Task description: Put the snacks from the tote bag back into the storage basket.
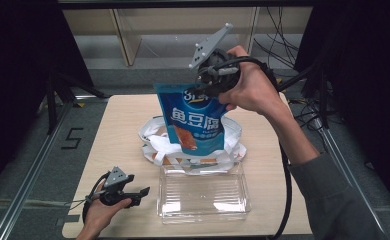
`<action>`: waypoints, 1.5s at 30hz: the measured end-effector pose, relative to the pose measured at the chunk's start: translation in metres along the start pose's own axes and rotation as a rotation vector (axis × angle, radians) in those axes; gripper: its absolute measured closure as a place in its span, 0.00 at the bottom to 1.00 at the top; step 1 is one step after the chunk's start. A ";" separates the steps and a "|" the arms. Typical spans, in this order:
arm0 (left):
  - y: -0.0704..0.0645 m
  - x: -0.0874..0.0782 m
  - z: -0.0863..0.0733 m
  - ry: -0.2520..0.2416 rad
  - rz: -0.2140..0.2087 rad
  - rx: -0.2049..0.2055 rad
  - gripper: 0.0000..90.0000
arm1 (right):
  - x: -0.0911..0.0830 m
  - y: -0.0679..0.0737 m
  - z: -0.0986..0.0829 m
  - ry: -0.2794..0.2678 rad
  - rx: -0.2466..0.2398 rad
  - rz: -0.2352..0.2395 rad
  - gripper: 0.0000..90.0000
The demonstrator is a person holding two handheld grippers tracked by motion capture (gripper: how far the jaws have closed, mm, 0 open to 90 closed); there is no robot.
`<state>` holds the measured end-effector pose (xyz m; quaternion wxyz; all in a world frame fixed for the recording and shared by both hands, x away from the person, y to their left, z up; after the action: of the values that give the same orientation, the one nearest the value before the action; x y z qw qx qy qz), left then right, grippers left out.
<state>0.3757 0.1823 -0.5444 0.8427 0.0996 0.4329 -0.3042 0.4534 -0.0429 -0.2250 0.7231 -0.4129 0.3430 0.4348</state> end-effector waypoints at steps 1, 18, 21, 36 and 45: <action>0.000 0.000 0.000 -0.005 -0.001 0.001 0.26 | -0.001 0.004 0.000 0.003 0.005 0.003 1.00; 0.000 0.000 0.001 -0.006 -0.001 -0.004 0.26 | 0.014 0.043 -0.017 0.020 -0.023 0.058 1.00; -0.002 0.001 0.003 -0.022 -0.005 -0.011 0.26 | 0.017 0.047 -0.022 0.026 -0.030 0.069 1.00; -0.001 0.001 0.002 -0.017 -0.004 -0.009 0.26 | 0.034 0.066 -0.036 0.032 -0.066 0.107 1.00; 0.000 0.000 0.002 -0.013 0.006 0.010 0.26 | 0.050 0.071 -0.045 0.035 -0.059 0.133 1.00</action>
<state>0.3770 0.1814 -0.5438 0.8458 0.1033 0.4257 -0.3046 0.4017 -0.0455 -0.3079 0.6739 -0.4179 0.3695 0.4845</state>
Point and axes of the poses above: each handheld gripper's, and its own axes: x roughly forward along the jaws, z roughly out of its top, y roughly to its left, the point moved 8 cm from there along x, roughly forward along the jaws, and after that the axes turned 15 degrees about y, right-handed, at the moved point
